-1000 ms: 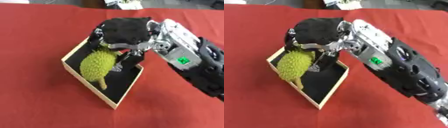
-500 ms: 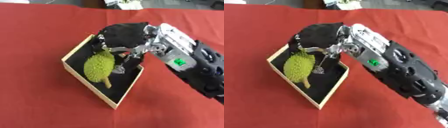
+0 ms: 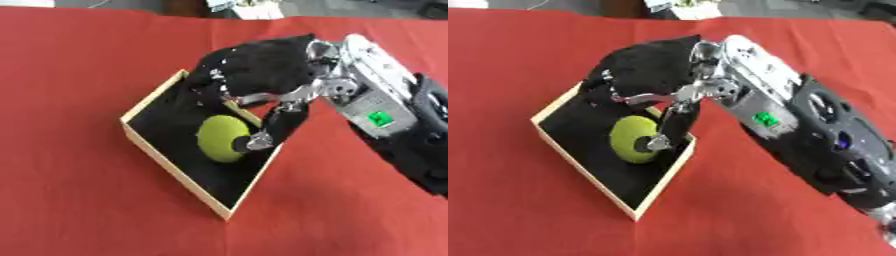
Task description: Pick up objects on the table and place them in the box.
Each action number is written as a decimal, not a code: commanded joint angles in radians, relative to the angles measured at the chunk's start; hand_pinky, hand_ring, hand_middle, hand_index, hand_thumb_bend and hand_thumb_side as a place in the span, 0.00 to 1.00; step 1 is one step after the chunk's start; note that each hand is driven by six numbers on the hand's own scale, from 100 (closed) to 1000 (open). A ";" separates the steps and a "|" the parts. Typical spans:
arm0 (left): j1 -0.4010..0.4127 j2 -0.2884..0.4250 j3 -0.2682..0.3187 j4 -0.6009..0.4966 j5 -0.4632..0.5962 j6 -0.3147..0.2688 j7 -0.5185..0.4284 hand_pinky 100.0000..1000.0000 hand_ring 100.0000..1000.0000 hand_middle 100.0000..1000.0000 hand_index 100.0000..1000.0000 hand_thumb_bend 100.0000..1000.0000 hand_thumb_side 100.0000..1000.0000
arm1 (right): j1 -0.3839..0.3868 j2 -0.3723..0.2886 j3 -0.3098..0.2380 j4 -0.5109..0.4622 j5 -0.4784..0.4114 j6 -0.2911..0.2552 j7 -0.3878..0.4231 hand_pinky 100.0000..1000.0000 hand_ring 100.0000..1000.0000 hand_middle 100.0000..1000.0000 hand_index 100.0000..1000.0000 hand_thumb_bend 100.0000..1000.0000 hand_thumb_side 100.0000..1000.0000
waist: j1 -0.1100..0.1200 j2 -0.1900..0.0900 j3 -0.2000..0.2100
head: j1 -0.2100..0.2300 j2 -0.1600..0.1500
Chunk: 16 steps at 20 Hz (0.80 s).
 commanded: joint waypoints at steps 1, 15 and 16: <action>-0.001 0.028 0.010 -0.010 -0.001 0.001 -0.003 0.54 0.56 0.62 0.66 0.07 0.66 | -0.006 -0.035 -0.041 -0.039 -0.005 0.011 -0.033 0.91 0.90 0.86 0.94 0.28 0.05 | 0.009 -0.020 -0.001 | 0.000 -0.006; 0.017 0.021 0.022 -0.022 -0.017 -0.009 0.016 0.54 0.56 0.62 0.66 0.07 0.66 | 0.175 -0.141 -0.404 -0.082 -0.274 0.263 -0.652 0.75 0.78 0.72 0.83 0.00 0.35 | 0.011 -0.013 -0.016 | 0.025 -0.012; 0.019 0.021 0.024 -0.025 -0.019 -0.011 0.019 0.54 0.56 0.62 0.66 0.07 0.66 | 0.201 -0.153 -0.428 -0.082 -0.280 0.277 -0.676 0.75 0.79 0.73 0.83 0.00 0.41 | 0.011 -0.013 -0.017 | 0.028 -0.013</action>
